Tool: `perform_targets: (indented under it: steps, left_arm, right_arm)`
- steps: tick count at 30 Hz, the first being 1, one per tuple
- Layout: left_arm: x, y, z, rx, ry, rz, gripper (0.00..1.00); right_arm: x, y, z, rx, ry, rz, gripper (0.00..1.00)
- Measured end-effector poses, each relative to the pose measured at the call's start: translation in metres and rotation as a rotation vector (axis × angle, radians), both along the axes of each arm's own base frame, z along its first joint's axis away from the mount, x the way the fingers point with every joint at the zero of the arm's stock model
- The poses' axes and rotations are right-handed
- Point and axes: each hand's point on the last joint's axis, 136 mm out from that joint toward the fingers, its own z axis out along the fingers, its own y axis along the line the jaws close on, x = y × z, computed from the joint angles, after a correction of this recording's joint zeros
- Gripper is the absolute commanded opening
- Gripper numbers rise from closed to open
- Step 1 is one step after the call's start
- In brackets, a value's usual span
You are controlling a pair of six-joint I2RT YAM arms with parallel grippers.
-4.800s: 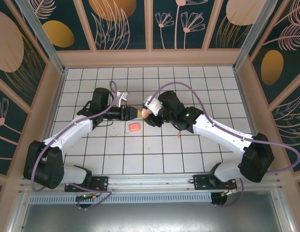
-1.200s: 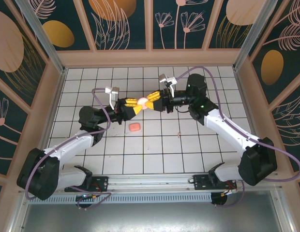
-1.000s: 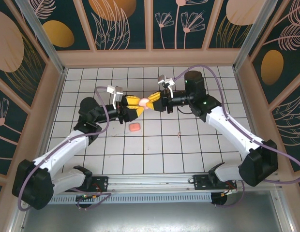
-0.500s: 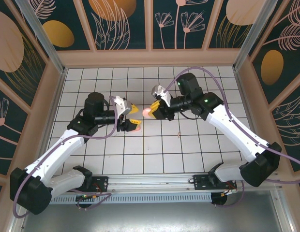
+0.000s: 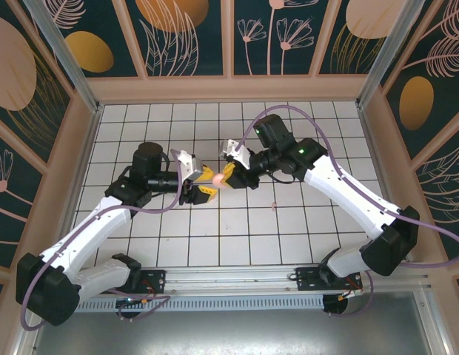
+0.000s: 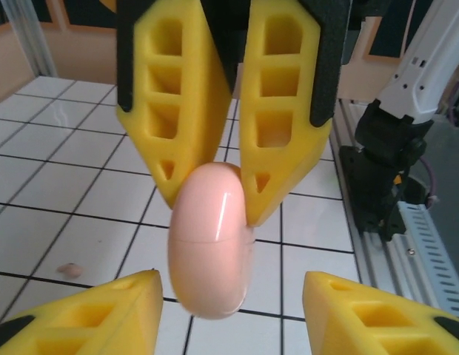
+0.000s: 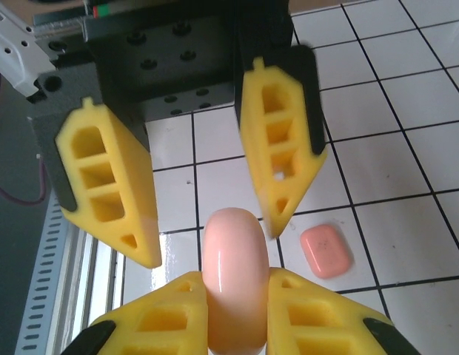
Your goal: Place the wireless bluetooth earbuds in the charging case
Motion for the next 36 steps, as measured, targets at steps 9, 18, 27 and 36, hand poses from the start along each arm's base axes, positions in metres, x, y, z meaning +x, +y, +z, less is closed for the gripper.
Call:
perform_targets:
  steps: [9,18,27,36]
  left_arm:
    - [-0.003,-0.002,0.000,-0.013,0.021,-0.028,0.37]
    - [-0.002,-0.003,0.000,-0.015,0.042,-0.023,0.12]
    - [0.003,-0.002,-0.001,-0.007,0.027,0.001,0.10]
    - [0.002,-0.006,0.003,-0.024,0.018,-0.003,0.10]
  right_arm:
    - [-0.004,0.004,0.000,0.003,-0.019,0.032,0.17]
    - [-0.010,0.004,0.000,0.006,-0.015,0.061,0.21]
    - [0.006,-0.001,0.002,0.040,0.048,-0.015,0.32]
    - [0.031,-0.015,0.009,0.122,0.084,-0.110,0.39]
